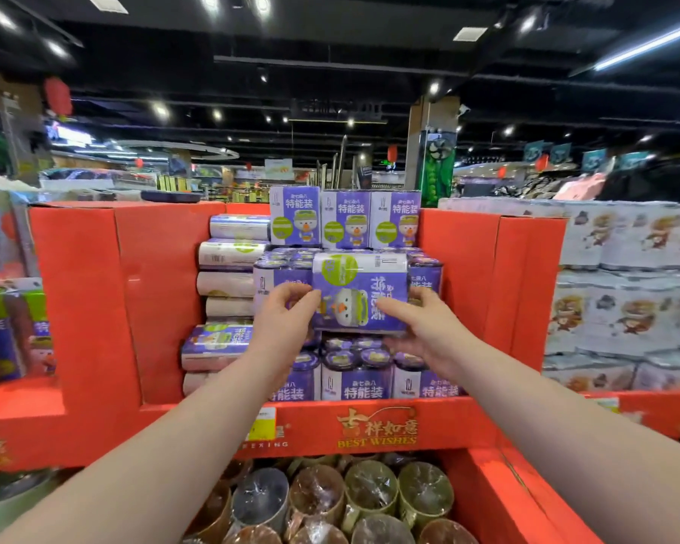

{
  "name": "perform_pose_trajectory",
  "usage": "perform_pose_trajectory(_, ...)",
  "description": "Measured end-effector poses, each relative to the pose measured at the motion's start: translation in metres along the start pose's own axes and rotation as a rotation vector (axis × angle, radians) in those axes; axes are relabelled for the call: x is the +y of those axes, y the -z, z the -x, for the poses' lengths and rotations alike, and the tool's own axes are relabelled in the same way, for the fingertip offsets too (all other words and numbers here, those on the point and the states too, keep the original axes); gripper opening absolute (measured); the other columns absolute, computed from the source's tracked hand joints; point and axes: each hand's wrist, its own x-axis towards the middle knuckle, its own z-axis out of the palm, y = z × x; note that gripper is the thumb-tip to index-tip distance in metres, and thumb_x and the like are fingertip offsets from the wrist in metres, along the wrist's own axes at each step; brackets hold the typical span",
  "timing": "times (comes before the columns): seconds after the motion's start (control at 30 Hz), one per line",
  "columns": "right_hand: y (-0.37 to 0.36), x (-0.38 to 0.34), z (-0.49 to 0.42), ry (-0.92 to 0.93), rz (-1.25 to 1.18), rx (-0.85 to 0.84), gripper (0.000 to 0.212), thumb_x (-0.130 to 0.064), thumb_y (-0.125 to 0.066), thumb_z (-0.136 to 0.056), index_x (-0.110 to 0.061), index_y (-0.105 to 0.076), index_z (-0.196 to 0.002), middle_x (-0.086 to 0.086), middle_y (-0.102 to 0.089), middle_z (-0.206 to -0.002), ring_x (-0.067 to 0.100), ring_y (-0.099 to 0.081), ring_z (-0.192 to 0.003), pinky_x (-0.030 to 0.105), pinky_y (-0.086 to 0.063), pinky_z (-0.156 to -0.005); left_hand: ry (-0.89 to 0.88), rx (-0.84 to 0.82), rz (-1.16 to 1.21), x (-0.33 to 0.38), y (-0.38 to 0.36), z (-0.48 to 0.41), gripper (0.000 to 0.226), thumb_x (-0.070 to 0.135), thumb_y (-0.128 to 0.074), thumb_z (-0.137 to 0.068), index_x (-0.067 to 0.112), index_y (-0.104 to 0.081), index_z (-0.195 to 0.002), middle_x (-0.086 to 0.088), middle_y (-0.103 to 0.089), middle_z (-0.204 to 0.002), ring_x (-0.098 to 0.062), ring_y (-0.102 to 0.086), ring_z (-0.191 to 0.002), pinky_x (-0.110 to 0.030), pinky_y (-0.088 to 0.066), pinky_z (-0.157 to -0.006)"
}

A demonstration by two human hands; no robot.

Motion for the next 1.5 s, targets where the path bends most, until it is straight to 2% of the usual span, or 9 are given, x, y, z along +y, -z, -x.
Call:
perform_pose_trajectory(0.07, 0.009, -0.010, -0.007, 0.064, 0.087, 0.044, 0.046, -0.015, -0.073, -0.083, -0.017, -0.047, -0.120, 0.012, -0.058, -0.125, 0.021, -0.062, -0.083, 0.035, -0.054, -0.067, -0.092, 0.022, -0.158, -0.004, 0.007, 0.000, 0.017, 0.013, -0.060, -0.092, 0.022, -0.056, -0.078, -0.003, -0.056, -0.075, -0.006, -0.051, -0.058, -0.013, -0.042, -0.051)
perform_pose_trajectory(0.2, 0.014, -0.023, -0.019, 0.132, 0.281, 0.052, 0.048, -0.015, -0.075, -0.081, -0.021, -0.052, -0.123, 0.006, -0.061, -0.120, 0.022, -0.063, -0.084, 0.028, -0.050, -0.067, -0.230, 0.091, -0.540, -0.021, 0.025, -0.010, 0.011, 0.022, -0.070, -0.080, 0.020, -0.060, -0.085, -0.008, -0.056, -0.094, -0.027, -0.055, -0.089, -0.033, -0.042, -0.077)
perform_pose_trajectory(0.27, 0.010, -0.026, -0.027, 0.215, 0.428, 0.084, 0.056, -0.017, -0.078, -0.077, -0.022, -0.054, -0.127, 0.003, -0.057, -0.130, 0.020, -0.059, -0.103, 0.024, -0.044, -0.068, -0.244, 0.145, -0.780, -0.028, 0.033, -0.014, 0.034, 0.026, -0.073, -0.079, 0.015, -0.061, -0.109, -0.009, -0.054, -0.115, -0.029, -0.049, -0.113, -0.037, -0.037, -0.096)
perform_pose_trajectory(0.37, -0.002, -0.025, -0.036, 0.276, 0.640, 0.107, 0.069, -0.018, -0.080, -0.076, -0.016, -0.047, -0.137, 0.004, -0.049, -0.137, 0.017, -0.049, -0.120, 0.024, -0.040, -0.091, -0.205, 0.200, -0.915, -0.033, 0.044, -0.018, 0.077, 0.036, -0.076, -0.074, 0.013, -0.040, -0.138, -0.009, -0.039, -0.140, -0.029, -0.033, -0.133, -0.040, -0.027, -0.110)
perform_pose_trajectory(0.5, -0.008, -0.008, -0.039, 0.167, 0.726, 0.126, 0.074, -0.023, -0.086, -0.068, -0.010, -0.045, -0.128, 0.005, -0.058, -0.124, 0.022, -0.055, -0.110, 0.032, -0.044, -0.091, 0.037, -0.006, -0.806, -0.054, 0.053, -0.029, 0.111, 0.040, -0.080, -0.065, 0.014, -0.014, -0.150, -0.010, -0.040, -0.145, -0.029, -0.039, -0.133, -0.044, -0.037, -0.108)
perform_pose_trajectory(0.67, 0.000, 0.019, -0.034, 0.069, 0.931, 0.042, 0.061, -0.024, -0.083, -0.070, -0.011, -0.049, -0.120, 0.004, -0.061, -0.122, 0.023, -0.056, -0.114, 0.029, -0.044, -0.089, 0.096, -0.094, -0.649, -0.070, 0.061, -0.028, 0.102, 0.051, -0.071, -0.056, 0.027, -0.025, -0.144, 0.001, -0.059, -0.127, -0.025, -0.059, -0.112, -0.045, -0.050, -0.095)
perform_pose_trajectory(1.17, -0.004, 0.019, -0.031, 0.095, 1.010, 0.048, 0.058, -0.026, -0.080, -0.075, -0.010, -0.048, -0.121, 0.006, -0.060, -0.123, 0.025, -0.057, -0.113, 0.030, -0.044, -0.083, 0.124, -0.121, -0.701, -0.070, 0.061, -0.030, 0.096, 0.038, -0.072, -0.080, 0.031, -0.010, -0.152, 0.002, -0.045, -0.147, -0.024, -0.047, -0.130, -0.045, -0.042, -0.105)
perform_pose_trajectory(1.4, 0.006, 0.016, -0.022, 0.135, 0.918, 0.059, 0.089, -0.025, -0.080, -0.074, -0.010, -0.027, -0.144, 0.009, -0.042, -0.144, 0.026, -0.046, -0.128, 0.037, -0.043, -0.100, 0.116, 0.036, -0.915, -0.058, 0.046, -0.012, 0.076, 0.042, -0.061, -0.088, 0.013, -0.024, -0.148, -0.008, -0.041, -0.147, -0.029, -0.044, -0.131, -0.042, -0.042, -0.102)
perform_pose_trajectory(1.5, 0.014, 0.019, -0.010, 0.261, 0.993, 0.095, 0.072, -0.023, -0.071, -0.081, -0.011, -0.035, -0.142, 0.011, -0.040, -0.143, 0.027, -0.042, -0.130, 0.037, -0.039, -0.102, 0.084, 0.074, -0.918, -0.046, 0.041, 0.001, 0.056, 0.037, -0.061, -0.089, 0.014, -0.042, -0.136, -0.011, -0.048, -0.140, -0.031, -0.048, -0.126, -0.038, -0.040, -0.098)
